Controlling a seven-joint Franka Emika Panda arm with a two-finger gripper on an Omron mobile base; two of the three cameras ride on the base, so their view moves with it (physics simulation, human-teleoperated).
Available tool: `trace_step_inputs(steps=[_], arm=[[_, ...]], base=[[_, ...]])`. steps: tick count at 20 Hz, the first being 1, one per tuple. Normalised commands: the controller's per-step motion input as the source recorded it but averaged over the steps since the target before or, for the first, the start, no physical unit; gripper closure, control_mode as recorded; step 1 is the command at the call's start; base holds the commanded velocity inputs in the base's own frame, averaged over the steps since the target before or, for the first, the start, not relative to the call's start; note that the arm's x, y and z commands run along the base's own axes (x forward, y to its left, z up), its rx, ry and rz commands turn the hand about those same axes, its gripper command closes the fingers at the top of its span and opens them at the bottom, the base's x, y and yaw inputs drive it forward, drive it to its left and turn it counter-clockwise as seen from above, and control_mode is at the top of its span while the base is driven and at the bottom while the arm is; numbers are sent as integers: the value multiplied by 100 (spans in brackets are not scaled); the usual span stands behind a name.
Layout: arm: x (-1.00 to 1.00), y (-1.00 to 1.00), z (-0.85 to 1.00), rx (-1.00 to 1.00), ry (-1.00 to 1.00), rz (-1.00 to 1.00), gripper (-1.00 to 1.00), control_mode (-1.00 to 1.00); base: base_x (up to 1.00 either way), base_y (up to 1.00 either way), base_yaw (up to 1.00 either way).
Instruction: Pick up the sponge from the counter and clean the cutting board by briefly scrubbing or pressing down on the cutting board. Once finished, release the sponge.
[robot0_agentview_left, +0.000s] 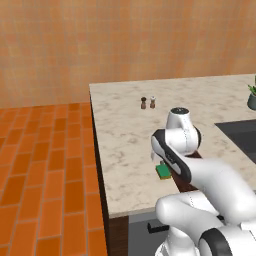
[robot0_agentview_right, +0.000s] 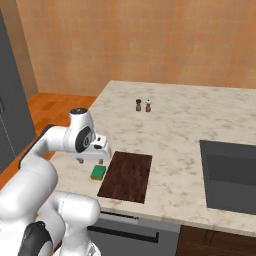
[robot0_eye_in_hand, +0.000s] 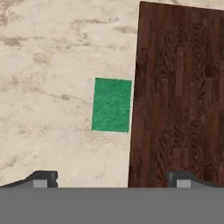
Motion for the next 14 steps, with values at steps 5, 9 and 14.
trace_step_inputs(steps=[5,9,14], arm=[[0,0,-50,6,0,0,-100,-100],[0,0,-46,4,0,0,-100,-100],[13,0,-25,0,0,0,-100,-100]], base=[[0,0,0],[0,0,0],[0,0,0]])
